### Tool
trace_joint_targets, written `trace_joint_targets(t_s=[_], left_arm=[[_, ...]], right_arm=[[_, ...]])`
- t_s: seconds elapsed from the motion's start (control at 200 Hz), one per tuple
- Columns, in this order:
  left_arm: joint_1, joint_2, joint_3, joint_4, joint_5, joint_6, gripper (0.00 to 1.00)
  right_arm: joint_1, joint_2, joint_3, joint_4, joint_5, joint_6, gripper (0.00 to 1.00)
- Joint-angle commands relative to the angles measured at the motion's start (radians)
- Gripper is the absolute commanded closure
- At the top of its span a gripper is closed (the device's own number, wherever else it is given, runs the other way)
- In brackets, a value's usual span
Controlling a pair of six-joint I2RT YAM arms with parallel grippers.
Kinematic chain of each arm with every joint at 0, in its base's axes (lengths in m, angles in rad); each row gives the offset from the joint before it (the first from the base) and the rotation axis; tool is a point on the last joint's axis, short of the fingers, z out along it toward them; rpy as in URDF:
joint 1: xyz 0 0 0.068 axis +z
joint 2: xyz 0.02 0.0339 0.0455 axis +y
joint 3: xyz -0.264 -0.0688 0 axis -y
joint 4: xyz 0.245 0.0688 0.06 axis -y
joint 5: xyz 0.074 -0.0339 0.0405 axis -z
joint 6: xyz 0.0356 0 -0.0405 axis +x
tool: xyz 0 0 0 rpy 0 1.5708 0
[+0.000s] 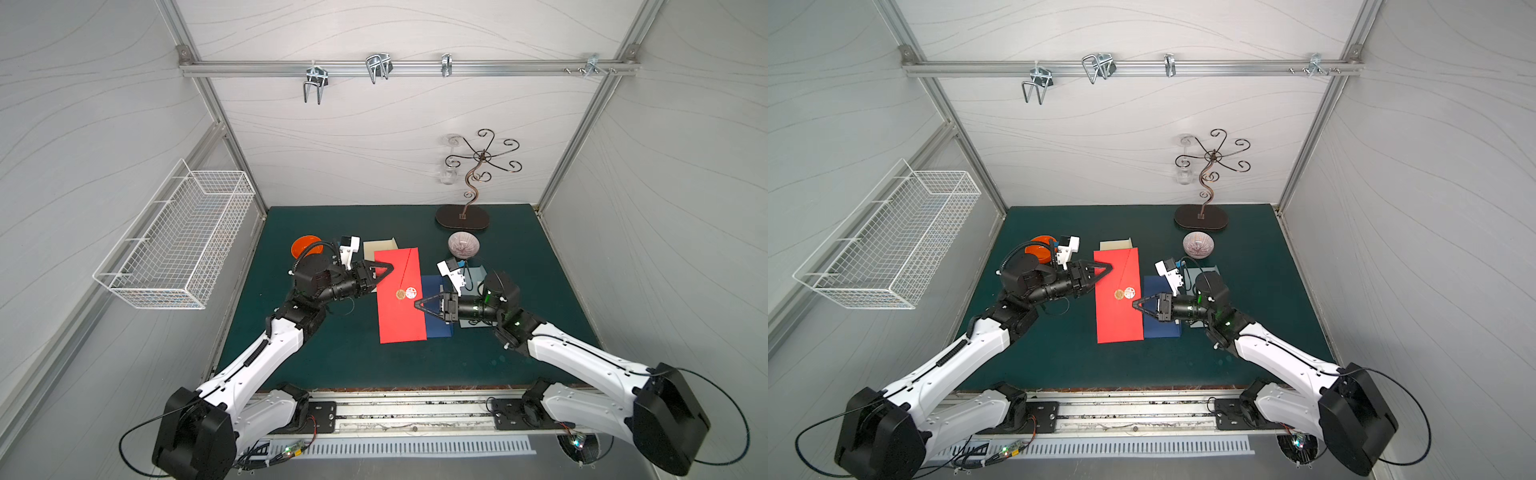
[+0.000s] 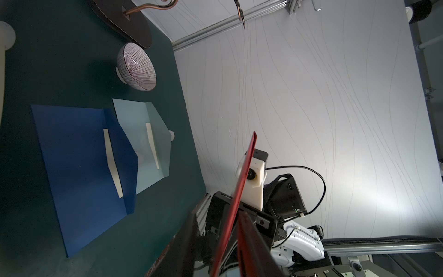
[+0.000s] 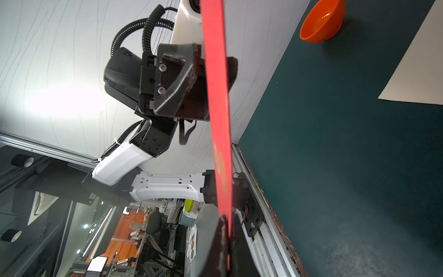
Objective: Open the envelope
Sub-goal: Pick up the envelope from the center of the board.
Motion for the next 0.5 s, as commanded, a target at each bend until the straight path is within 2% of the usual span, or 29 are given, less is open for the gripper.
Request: trace_joint_targets(t_s=[0.0, 0.105, 0.235, 0.325, 0.39, 0.495], left_arm=[[0.006, -0.032, 0.037, 0.058, 0.009, 0.011, 0.79], [0.006, -0.048, 0.038, 0.007, -0.004, 0.05, 0.91], [0.006, -0.076, 0.05, -0.107, -0.024, 0.14, 0.98], [0.002, -0.101, 0.063, -0.222, -0.062, 0.228, 1.0], [-0.011, -0.134, 0.061, -0.28, -0.113, 0.285, 1.0], [-0.062, -0.198, 0.055, -0.385, -0.272, 0.393, 1.0]], right_arm=[[-0.005, 0.022, 0.004, 0.009, -0.012, 0.001, 0.92], [-0.005, 0.029, 0.018, -0.064, 0.014, -0.017, 0.88], [-0.006, 0.001, 0.062, -0.254, 0.092, -0.082, 0.78], [-0.005, -0.039, 0.09, -0.392, 0.18, -0.125, 0.58], [-0.005, -0.072, 0.11, -0.483, 0.247, -0.149, 0.56], [-0.008, -0.123, 0.144, -0.611, 0.353, -0.169, 0.38]])
